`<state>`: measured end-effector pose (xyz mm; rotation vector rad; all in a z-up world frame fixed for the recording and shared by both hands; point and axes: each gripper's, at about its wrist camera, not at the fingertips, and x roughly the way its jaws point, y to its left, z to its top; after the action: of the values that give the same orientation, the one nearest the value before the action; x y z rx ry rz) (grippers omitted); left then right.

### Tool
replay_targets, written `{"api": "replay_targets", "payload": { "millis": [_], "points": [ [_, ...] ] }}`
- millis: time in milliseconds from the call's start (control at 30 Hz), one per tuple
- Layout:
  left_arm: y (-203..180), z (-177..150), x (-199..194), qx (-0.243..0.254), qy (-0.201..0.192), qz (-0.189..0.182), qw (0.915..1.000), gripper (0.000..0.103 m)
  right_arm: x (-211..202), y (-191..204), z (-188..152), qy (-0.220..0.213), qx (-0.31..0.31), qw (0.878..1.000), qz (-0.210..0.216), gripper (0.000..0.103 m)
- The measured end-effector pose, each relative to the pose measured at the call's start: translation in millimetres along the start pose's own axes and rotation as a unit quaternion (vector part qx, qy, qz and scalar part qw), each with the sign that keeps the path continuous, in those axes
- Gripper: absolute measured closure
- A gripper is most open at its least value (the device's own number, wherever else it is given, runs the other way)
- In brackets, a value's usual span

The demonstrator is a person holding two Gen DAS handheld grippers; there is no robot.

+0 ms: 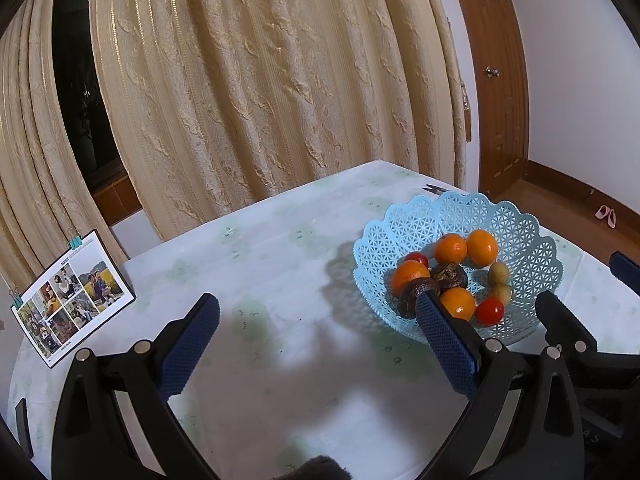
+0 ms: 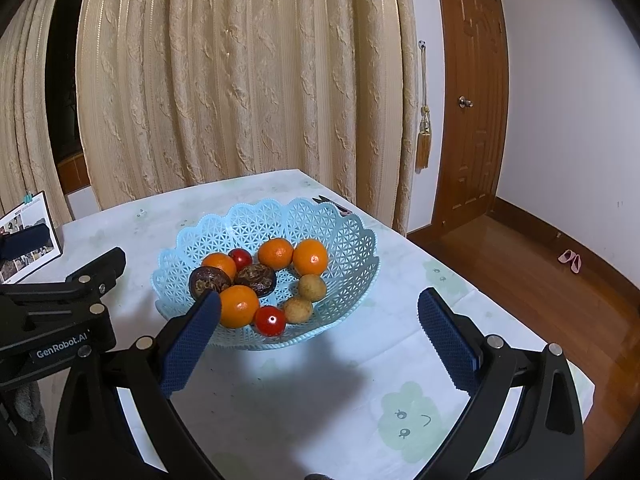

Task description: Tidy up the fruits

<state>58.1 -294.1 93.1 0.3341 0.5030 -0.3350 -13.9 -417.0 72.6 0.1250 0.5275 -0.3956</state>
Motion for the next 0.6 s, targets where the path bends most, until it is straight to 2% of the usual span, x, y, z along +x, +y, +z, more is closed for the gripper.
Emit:
{"api": "replay_targets", "payload": {
  "millis": [433,600],
  "points": [
    [0.2,-0.5,-0.4,0.000,0.003,0.000,1.0000,0.005,0.2,-0.5,0.0,0.000,0.000,1.000,0.001,0.003],
    [6.2,-2.9,-0.7,-0.011,0.019,-0.004,0.9998,0.005,-0.2,2.4,-1.6,0.001,-0.007,1.000,0.005,0.003]
  ]
}}
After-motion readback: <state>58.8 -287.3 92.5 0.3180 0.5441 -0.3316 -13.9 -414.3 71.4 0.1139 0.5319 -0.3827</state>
